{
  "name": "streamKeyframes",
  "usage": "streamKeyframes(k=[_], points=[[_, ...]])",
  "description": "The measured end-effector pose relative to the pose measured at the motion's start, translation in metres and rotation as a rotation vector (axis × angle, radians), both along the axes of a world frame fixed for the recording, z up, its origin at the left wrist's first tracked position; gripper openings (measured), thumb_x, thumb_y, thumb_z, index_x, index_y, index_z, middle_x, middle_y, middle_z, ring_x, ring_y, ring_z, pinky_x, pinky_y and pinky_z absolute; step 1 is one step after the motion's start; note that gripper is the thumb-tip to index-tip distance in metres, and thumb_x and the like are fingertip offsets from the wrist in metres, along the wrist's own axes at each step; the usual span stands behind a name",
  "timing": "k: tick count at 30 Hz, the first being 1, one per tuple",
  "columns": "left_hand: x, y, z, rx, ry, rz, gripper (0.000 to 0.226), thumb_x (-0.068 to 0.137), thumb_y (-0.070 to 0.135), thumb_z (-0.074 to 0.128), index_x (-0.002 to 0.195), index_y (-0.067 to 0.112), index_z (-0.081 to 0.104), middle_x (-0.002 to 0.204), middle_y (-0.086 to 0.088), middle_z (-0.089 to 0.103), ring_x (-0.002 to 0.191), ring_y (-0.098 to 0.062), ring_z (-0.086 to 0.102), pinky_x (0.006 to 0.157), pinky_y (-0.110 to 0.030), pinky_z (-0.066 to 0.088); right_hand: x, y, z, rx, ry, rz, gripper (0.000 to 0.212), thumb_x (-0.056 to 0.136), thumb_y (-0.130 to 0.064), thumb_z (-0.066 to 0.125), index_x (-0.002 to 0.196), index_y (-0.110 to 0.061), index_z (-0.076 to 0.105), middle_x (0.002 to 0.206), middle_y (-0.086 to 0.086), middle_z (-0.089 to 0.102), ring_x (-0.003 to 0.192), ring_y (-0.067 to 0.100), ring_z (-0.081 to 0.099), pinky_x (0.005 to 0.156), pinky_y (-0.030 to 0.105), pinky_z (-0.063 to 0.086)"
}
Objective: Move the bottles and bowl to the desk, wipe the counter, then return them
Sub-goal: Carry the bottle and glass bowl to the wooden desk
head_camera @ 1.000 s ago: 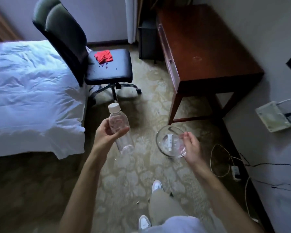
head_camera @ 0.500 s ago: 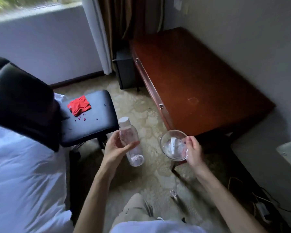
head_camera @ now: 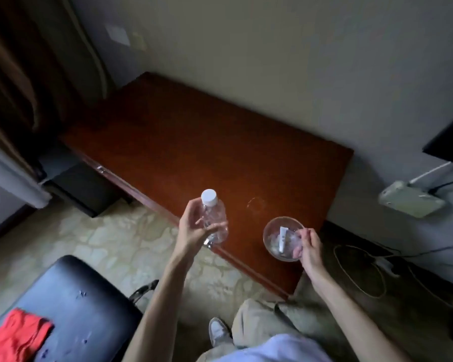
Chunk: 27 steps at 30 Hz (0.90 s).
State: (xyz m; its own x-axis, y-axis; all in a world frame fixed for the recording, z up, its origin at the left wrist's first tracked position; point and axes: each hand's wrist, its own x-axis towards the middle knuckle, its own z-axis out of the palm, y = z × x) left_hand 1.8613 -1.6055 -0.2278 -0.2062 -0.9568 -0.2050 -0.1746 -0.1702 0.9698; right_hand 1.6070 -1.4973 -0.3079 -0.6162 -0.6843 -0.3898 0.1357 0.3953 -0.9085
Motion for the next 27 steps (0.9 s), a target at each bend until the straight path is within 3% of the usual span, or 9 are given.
streamKeyframes(k=[2,5,8,11,14,18,22,24,27], points=[[-0.043,-0.067,-0.015,0.023,-0.021,-0.158,0.068,0.062,-0.003,0.087,0.119,0.007,0.052,0.11,-0.005,0.064,0.09,0.0,0.066,0.073,-0.011,0.053,-0.02,-0.034,-0.021,0.016,0.032,-0.173,0.024,0.103,-0.021,0.035,0.086,-0.013,0.05,0.064,0.001,0.053,0.032,0.004,0.044,0.039,0.014,0.037],[-0.07,-0.105,-0.027,-0.058,-0.105,-0.258,0.066,0.063,0.0,0.088,0.114,0.012,0.049,0.108,-0.006,0.063,0.094,-0.01,0.066,0.071,-0.014,0.054,-0.026,-0.056,-0.053,0.121,0.069,-0.176,0.032,0.096,-0.051,0.034,0.087,-0.03,0.056,0.055,-0.007,0.055,0.053,0.011,0.054,0.066,0.036,0.05],[-0.105,-0.139,-0.053,-0.097,-0.174,-0.317,0.062,0.065,0.007,0.088,0.11,0.019,0.047,0.101,0.0,0.063,0.086,-0.006,0.065,0.068,-0.023,0.054,-0.038,-0.087,-0.084,0.267,0.053,-0.195,0.078,0.075,-0.086,0.019,0.113,-0.027,0.053,0.081,-0.007,0.057,0.087,0.02,0.057,0.094,0.049,0.051],[-0.13,-0.161,-0.069,-0.161,-0.223,-0.402,0.057,0.067,0.019,0.082,0.112,0.023,0.047,0.106,-0.006,0.063,0.091,-0.021,0.067,0.071,-0.039,0.058,-0.041,-0.111,-0.071,0.32,0.015,-0.213,0.071,0.091,-0.068,0.023,0.14,-0.021,0.042,0.133,0.009,0.057,0.121,0.029,0.055,0.104,0.052,0.044],[-0.148,-0.17,-0.075,-0.232,-0.243,-0.474,0.054,0.074,0.019,0.077,0.117,0.024,0.044,0.109,-0.005,0.059,0.092,-0.02,0.065,0.071,-0.032,0.058,-0.048,-0.123,-0.065,0.341,0.027,-0.231,0.062,0.097,-0.056,0.027,0.146,-0.02,0.037,0.147,0.006,0.047,0.132,0.03,0.047,0.109,0.048,0.04],[-0.162,-0.177,-0.075,-0.258,-0.193,-0.559,0.053,0.08,0.006,0.074,0.122,0.016,0.044,0.112,-0.006,0.054,0.092,-0.006,0.062,0.067,-0.015,0.052,-0.048,-0.126,-0.064,0.318,0.101,-0.236,0.053,0.097,-0.056,0.024,0.123,-0.019,0.052,0.126,0.007,0.063,0.113,0.029,0.061,0.089,0.04,0.053],[-0.157,-0.186,-0.077,-0.266,-0.184,-0.604,0.051,0.077,0.002,0.069,0.113,0.028,0.043,0.105,-0.005,0.057,0.088,-0.012,0.064,0.07,-0.027,0.057,-0.045,-0.126,-0.07,0.363,0.127,-0.256,0.059,0.094,-0.062,0.02,0.122,-0.021,0.051,0.121,0.007,0.065,0.107,0.03,0.064,0.085,0.043,0.055],[-0.151,-0.186,-0.076,-0.273,-0.173,-0.635,0.048,0.076,0.005,0.068,0.111,0.021,0.04,0.103,-0.009,0.059,0.086,-0.02,0.065,0.069,-0.031,0.058,-0.041,-0.12,-0.071,0.375,0.12,-0.237,0.063,0.089,-0.07,0.018,0.12,-0.024,0.047,0.108,0.008,0.067,0.086,0.027,0.069,0.071,0.039,0.057],[-0.149,-0.191,-0.077,-0.334,-0.28,-0.703,0.044,0.079,0.011,0.07,0.105,0.032,0.041,0.097,-0.003,0.061,0.082,-0.017,0.066,0.066,-0.037,0.057,-0.034,-0.11,-0.067,0.392,0.135,-0.304,0.042,0.094,-0.06,0.028,0.107,-0.024,0.045,0.088,0.0,0.063,0.071,0.024,0.066,0.064,0.041,0.057]])
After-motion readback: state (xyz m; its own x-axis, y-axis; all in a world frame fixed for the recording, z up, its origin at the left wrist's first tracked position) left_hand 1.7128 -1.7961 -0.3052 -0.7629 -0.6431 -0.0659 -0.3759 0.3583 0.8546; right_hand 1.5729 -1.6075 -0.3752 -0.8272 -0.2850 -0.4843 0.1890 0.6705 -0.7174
